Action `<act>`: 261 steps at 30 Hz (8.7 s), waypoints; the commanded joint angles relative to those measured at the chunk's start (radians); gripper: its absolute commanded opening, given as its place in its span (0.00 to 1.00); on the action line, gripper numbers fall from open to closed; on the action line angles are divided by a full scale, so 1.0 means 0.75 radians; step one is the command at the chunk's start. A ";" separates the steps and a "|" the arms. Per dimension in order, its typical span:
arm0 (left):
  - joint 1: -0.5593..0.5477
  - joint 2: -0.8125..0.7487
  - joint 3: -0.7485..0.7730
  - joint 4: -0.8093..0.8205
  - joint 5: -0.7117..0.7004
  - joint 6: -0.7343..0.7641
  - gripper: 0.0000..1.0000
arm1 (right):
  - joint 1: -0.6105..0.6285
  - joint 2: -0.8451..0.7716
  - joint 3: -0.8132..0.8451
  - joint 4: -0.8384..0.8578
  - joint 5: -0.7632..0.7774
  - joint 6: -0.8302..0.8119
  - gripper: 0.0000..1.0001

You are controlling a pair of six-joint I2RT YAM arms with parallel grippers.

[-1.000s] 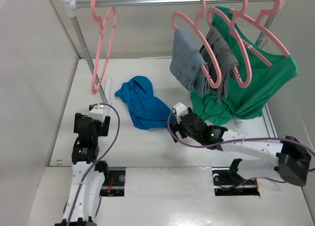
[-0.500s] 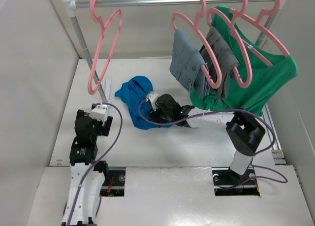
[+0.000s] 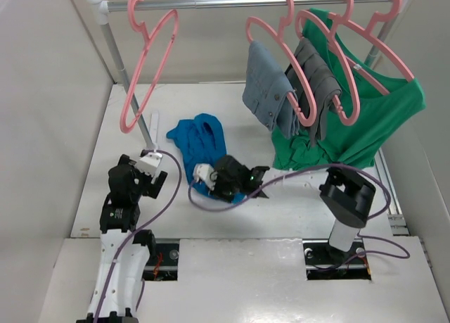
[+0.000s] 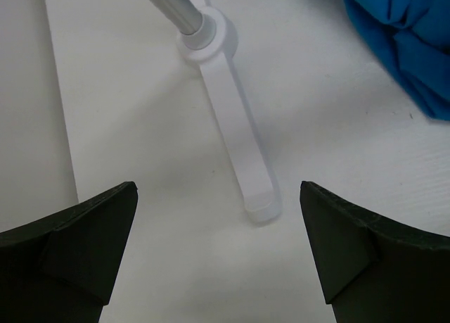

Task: Place the t-shirt on the hanger
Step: Move the tshirt to the center of the board, then grab a hanger with the right arm, then place tshirt on hanger

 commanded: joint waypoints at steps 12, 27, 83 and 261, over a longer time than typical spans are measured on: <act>-0.005 0.262 0.212 -0.075 0.472 0.359 0.97 | 0.311 -0.668 0.044 -0.362 0.332 -0.180 0.96; -0.442 0.722 0.323 0.090 0.293 0.216 0.99 | -0.151 -0.378 -0.181 -0.063 0.290 0.275 0.81; -0.092 0.025 0.065 -0.149 0.034 0.305 0.75 | 0.179 -0.366 0.366 -0.598 0.715 0.179 0.70; -0.158 0.508 0.765 -0.799 1.188 1.862 0.00 | -0.072 -0.578 0.487 -0.848 -0.026 0.066 0.52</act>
